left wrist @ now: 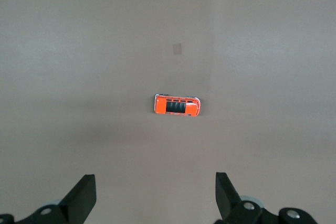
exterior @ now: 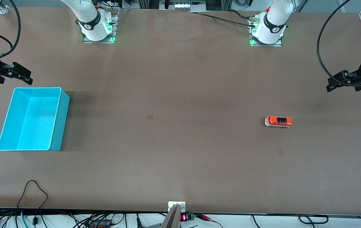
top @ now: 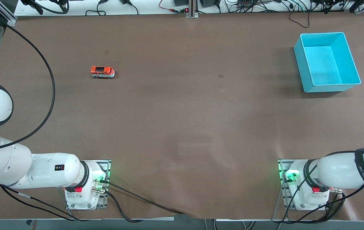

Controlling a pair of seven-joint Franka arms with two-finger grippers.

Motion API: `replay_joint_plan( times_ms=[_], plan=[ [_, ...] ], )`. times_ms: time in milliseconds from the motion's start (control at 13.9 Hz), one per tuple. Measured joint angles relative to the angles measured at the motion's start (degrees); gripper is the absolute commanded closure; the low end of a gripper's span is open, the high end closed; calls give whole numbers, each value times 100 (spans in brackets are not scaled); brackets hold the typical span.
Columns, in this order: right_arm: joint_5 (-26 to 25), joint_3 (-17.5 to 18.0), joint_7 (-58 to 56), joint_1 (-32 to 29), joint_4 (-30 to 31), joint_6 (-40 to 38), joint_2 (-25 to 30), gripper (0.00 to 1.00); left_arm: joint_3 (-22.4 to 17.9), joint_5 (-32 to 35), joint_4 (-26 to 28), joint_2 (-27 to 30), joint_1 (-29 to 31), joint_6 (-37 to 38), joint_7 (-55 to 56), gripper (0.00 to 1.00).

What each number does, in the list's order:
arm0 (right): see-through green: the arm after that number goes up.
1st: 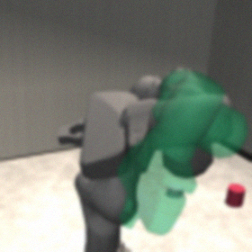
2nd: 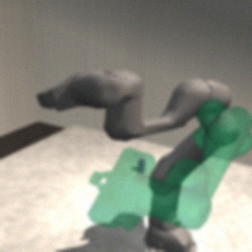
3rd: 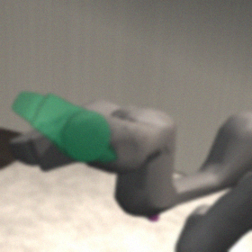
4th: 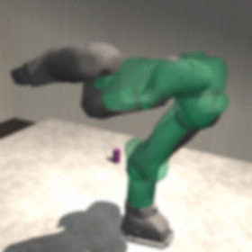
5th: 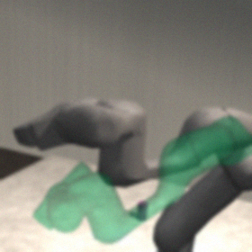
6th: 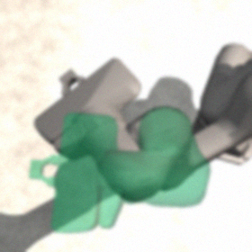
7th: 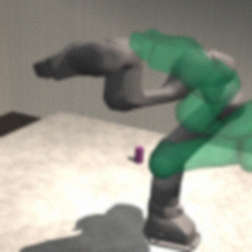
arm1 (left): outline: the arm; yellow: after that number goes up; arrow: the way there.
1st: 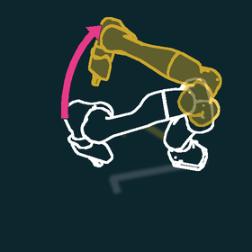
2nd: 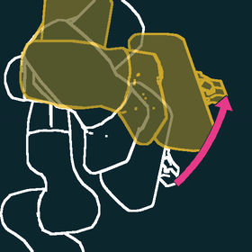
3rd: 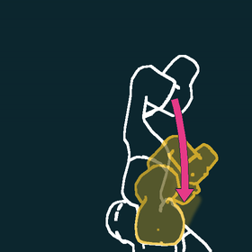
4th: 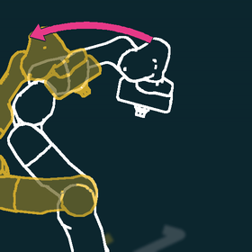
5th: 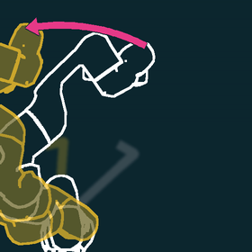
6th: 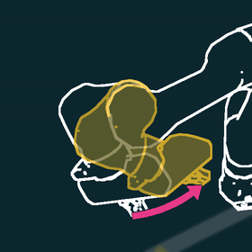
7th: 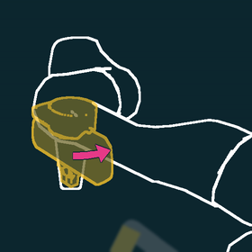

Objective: Wind up bus and store in blue box
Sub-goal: 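Move the left gripper over the orange toy bus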

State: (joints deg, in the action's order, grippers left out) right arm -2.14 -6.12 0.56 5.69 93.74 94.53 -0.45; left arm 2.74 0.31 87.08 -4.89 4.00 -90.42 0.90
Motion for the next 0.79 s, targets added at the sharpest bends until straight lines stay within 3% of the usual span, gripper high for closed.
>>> replay_joint_plan(
  times_ms=[574,789],
  plan=[
    [1,0,1,-4,-161,93,0,0,40,-216,242,79,-66,28,112,0],
    [1,0,1,-4,-196,86,-1,0,65,-236,325,-73,-502,229,143,0]
  ],
)
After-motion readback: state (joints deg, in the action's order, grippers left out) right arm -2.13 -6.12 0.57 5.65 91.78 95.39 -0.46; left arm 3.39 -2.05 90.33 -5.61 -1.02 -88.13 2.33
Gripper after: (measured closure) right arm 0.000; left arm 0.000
